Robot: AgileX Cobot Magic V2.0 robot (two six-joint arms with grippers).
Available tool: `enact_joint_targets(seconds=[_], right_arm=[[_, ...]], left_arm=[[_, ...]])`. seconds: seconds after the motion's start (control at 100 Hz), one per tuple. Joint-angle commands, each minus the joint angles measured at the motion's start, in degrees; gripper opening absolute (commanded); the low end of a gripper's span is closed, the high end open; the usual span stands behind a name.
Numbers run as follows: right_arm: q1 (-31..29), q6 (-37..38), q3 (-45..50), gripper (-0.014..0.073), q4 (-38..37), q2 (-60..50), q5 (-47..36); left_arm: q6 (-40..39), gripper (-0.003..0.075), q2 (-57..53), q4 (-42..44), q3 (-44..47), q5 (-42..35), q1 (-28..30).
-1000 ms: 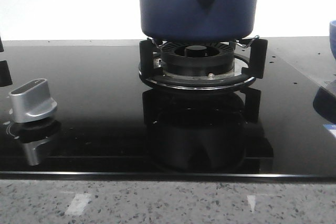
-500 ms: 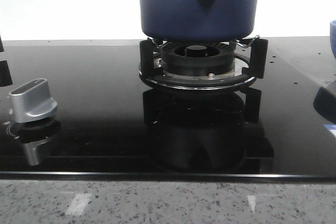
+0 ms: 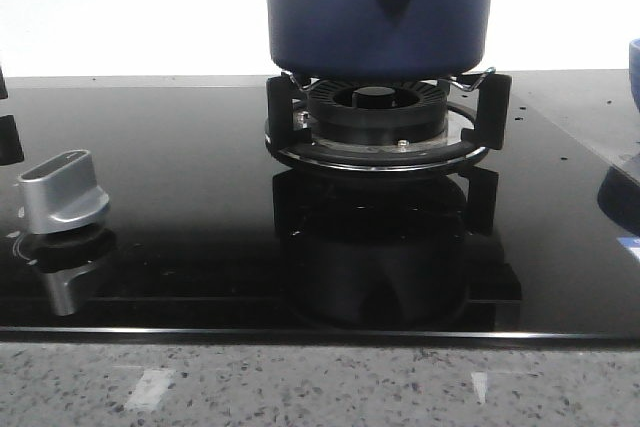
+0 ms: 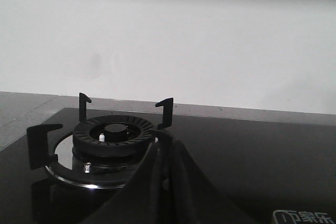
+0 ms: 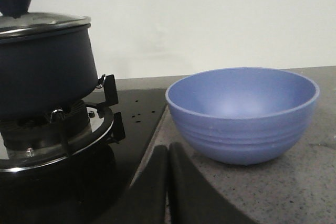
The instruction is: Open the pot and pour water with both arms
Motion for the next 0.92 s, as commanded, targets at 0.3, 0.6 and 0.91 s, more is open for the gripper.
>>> enact_joint_targets(seconds=[0.3, 0.6, 0.91], right_arm=[[-3.1, 1.5, 1.5, -0.0047, -1.1, -1.9, 7.7], [-3.1, 1.5, 1.5, -0.0047, -1.1, -1.9, 7.4], [-3.1, 1.5, 1.5, -0.0047, -1.1, -1.9, 7.4]], left_arm=[[-0.5, -0.0020, -1.5, -0.3, 1.8, -4.3, 0.0], [-0.5, -0.0020, -1.5, -0.3, 1.8, -4.3, 0.0], [-0.5, -0.0020, -1.5, -0.3, 1.8, -4.3, 0.0]])
